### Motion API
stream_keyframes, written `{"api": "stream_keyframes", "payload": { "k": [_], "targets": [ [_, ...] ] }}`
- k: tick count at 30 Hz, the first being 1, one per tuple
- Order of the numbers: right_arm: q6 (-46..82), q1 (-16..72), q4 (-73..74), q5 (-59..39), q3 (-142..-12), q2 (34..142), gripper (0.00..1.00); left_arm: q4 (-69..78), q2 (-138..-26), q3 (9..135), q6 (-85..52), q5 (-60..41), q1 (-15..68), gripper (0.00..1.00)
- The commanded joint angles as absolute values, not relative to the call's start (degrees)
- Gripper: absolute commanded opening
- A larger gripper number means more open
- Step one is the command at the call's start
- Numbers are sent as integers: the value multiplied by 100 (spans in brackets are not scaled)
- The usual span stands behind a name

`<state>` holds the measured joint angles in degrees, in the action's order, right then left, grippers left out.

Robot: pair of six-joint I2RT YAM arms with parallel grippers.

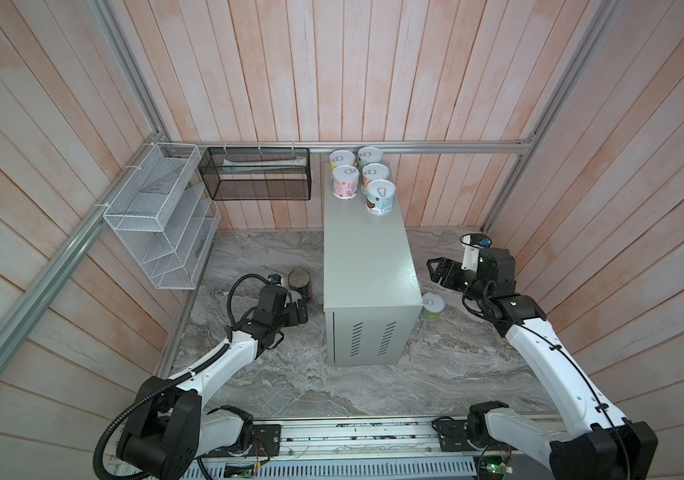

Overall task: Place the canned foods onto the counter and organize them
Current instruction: 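Withdraw the right gripper down to the floor cans beside the cabinet, then lower the right gripper over the yellow-green can among the floor cans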

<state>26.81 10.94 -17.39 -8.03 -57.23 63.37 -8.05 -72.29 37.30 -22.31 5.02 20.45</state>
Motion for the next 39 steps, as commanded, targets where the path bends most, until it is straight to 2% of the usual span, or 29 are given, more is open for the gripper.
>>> {"api": "stream_keyframes", "payload": {
  "k": [1,12,17,33,39],
  "targets": [
    [2690,1077,-1624,-884,-5748,6383,85,-507,-7319,3611,-2289,633,2021,100],
    [2583,934,-1999,-323,-5499,6810,85,-282,-7527,3563,-2330,694,2021,100],
    [2593,741,-2056,-196,-5305,7186,89,-238,-7602,3560,-2329,694,2018,100],
    [2577,633,-1747,-716,-4976,8316,89,28,-7212,3269,-2440,158,2031,100],
    [2532,636,-1671,-784,-5045,8575,89,-510,-7172,3381,-2470,568,2013,100]
  ]
}}
